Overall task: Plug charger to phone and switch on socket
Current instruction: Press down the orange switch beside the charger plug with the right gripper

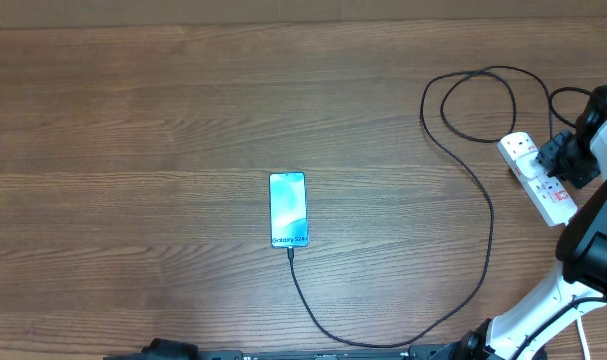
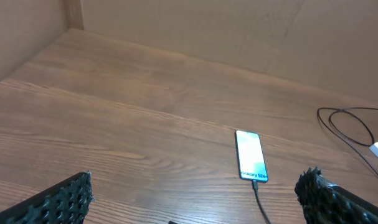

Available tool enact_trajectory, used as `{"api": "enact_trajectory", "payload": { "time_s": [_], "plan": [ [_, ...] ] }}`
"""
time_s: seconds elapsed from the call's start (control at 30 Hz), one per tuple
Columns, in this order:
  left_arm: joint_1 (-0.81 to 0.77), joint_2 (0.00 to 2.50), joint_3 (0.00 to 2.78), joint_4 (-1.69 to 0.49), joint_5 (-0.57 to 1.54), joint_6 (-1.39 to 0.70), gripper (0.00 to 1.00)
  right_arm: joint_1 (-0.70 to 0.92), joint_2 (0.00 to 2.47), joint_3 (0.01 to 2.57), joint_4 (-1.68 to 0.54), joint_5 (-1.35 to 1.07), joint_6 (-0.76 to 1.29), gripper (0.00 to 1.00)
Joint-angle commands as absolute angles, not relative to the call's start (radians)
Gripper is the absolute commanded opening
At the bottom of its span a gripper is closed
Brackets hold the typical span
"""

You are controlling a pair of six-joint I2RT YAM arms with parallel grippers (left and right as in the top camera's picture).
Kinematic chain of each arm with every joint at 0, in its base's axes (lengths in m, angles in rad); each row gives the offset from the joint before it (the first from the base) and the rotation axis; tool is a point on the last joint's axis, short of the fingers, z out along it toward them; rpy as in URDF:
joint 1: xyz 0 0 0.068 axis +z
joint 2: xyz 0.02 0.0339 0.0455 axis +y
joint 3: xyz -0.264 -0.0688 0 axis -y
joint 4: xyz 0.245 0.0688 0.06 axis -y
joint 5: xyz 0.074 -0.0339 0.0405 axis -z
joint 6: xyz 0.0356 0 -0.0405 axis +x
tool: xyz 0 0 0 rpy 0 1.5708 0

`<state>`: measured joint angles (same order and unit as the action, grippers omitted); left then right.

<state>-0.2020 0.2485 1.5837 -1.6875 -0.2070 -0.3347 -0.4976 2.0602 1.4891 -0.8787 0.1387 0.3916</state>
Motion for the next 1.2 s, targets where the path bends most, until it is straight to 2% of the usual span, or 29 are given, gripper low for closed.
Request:
{"api": "enact_trajectory", "payload": {
  "time_s": [0.0, 0.8, 0.97, 1.17],
  "plan": [
    [-0.195, 0.234, 1.581, -1.689, -0.217, -0.340, 1.00, -0.435, 2.079, 1.454, -0.903, 0.031, 0.392, 0.04],
    [-0.195, 0.234, 1.581, -1.689, -0.217, -0.340, 1.00, -0.398, 2.053, 1.460, -0.926, 0.010, 0.392, 0.04],
    [-0.195, 0.234, 1.581, -1.689, -0.217, -0.340, 1.00, -0.388, 2.053, 1.460, -0.968, 0.094, 0.404, 0.04],
    [-0.195, 0.234, 1.581, -1.689, -0.217, -0.340, 1.00, -0.398, 2.040, 1.460, -1.034, 0.254, 0.525, 0.04]
  ]
}}
